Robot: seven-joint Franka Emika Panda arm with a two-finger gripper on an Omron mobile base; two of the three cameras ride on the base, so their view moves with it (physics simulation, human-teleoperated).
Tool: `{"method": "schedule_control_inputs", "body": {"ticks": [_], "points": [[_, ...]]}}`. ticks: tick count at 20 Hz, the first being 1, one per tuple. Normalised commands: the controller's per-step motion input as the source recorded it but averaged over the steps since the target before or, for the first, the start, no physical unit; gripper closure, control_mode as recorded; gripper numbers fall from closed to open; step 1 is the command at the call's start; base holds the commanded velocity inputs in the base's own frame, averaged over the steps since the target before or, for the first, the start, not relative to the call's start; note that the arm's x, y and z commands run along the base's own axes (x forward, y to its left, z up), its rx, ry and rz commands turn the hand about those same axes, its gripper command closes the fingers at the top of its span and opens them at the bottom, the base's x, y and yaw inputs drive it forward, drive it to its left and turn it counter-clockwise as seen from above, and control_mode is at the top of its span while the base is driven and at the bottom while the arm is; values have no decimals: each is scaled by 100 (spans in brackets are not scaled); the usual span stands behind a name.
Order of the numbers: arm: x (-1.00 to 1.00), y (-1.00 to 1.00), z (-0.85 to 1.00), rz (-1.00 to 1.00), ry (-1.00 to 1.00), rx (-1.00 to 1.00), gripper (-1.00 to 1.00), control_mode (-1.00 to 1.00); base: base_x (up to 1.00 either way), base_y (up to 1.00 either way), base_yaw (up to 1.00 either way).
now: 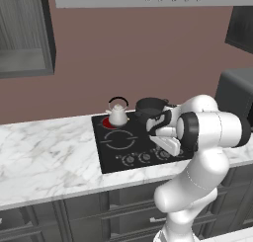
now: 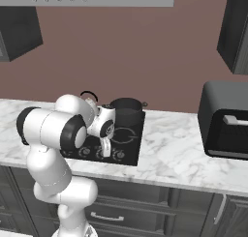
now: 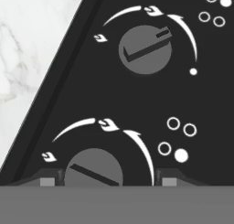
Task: Pick the kettle from the cabinet and place it on a stove burner. Then pick the pot from the counter and place it on another stove burner. Finally, turn both burners on.
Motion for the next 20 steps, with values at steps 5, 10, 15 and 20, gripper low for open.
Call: {"method": "schedule_control_inputs", "body": {"ticks": [5, 10, 15, 20], "points": [[-1, 0, -6, 0, 0, 0, 100, -100, 0, 0, 0], [-1, 0, 0, 0, 0, 0, 100, -100, 0, 0, 0], [0, 0, -7, 2, -1, 0, 100, -100, 0, 0, 0], [0, 0, -8, 10, -1, 0, 100, -100, 0, 0, 0]]}}
